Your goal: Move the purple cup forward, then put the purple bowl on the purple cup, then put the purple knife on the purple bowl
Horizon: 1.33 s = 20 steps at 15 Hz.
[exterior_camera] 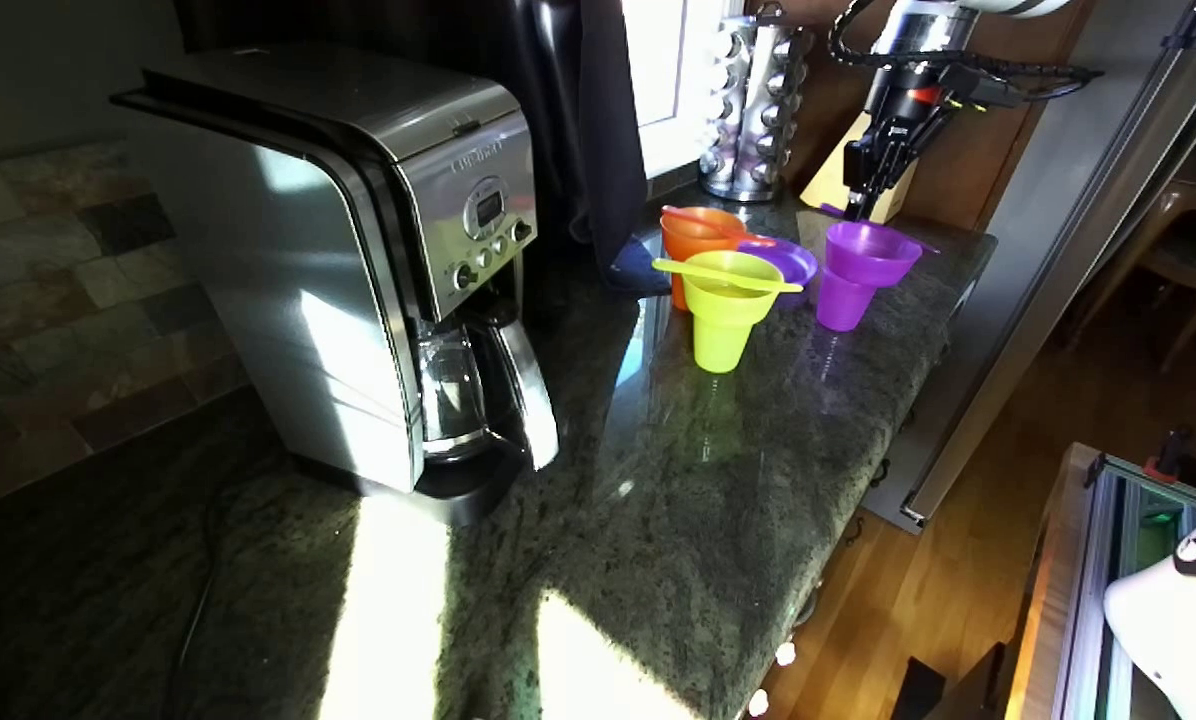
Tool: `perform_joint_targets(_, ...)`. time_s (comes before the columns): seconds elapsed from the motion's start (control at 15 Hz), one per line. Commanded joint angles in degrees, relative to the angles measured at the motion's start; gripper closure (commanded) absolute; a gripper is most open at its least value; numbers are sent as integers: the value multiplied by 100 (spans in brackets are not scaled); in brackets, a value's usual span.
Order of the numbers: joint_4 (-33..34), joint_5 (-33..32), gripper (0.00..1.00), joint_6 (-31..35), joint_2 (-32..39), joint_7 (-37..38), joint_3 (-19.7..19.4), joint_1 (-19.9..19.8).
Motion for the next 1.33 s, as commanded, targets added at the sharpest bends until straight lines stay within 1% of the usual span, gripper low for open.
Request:
perform_joint_targets(0.0,-138,-106,95,150,-26,73,-43,62)
perform_joint_targets(1.0,-126,-85,95,239,88,173,-16,75)
perform_joint_targets(1.07,-131,-80,69,265,89,205,-14,76)
perform_joint_targets(1.13,-123,-85,53,259,96,225,-12,76)
perform_joint_targets(1.27,-118,-83,41,264,101,260,-9,78)
